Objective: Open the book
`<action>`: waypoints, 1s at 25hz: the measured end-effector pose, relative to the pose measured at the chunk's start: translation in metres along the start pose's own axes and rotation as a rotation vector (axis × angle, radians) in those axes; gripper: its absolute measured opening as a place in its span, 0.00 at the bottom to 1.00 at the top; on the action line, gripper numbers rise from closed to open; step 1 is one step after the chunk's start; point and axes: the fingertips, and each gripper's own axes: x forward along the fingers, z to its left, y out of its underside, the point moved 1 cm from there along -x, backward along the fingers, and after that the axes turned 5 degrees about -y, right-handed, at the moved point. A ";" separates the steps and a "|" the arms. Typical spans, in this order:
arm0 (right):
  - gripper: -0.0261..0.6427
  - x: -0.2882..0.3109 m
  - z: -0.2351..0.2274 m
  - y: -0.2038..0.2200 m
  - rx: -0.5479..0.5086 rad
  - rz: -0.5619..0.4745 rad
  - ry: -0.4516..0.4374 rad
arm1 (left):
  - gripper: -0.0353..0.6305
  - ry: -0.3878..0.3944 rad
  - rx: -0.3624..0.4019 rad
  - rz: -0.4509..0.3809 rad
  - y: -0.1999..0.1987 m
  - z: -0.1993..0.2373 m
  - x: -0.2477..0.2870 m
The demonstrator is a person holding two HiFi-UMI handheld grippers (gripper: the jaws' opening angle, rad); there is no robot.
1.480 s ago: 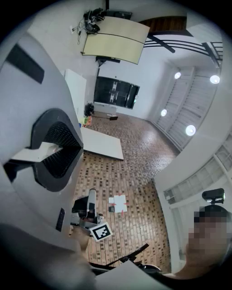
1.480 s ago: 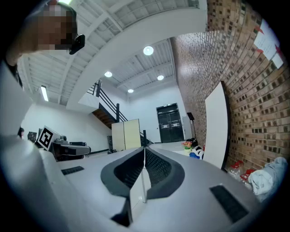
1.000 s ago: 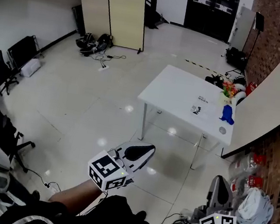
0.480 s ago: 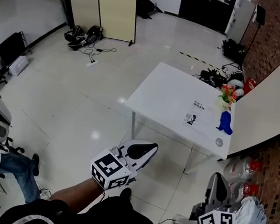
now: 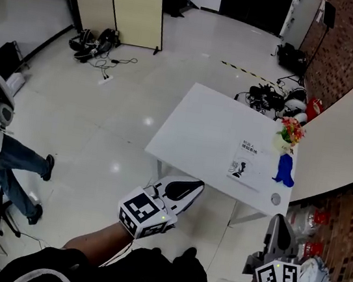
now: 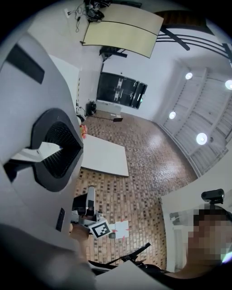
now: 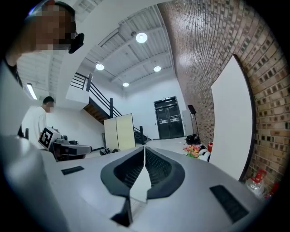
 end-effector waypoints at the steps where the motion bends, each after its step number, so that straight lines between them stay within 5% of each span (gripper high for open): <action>1: 0.04 0.011 -0.008 0.001 0.001 0.002 -0.002 | 0.05 -0.002 0.000 0.004 0.001 0.007 0.010; 14: 0.04 0.158 -0.155 0.023 0.054 0.094 -0.123 | 0.05 -0.118 -0.024 0.079 0.004 0.083 0.177; 18: 0.05 0.195 -0.195 0.030 0.059 0.119 -0.131 | 0.05 -0.135 -0.020 0.080 0.000 0.096 0.222; 25: 0.05 0.250 -0.241 0.082 0.110 0.254 -0.072 | 0.05 -0.157 -0.055 0.200 0.043 0.135 0.279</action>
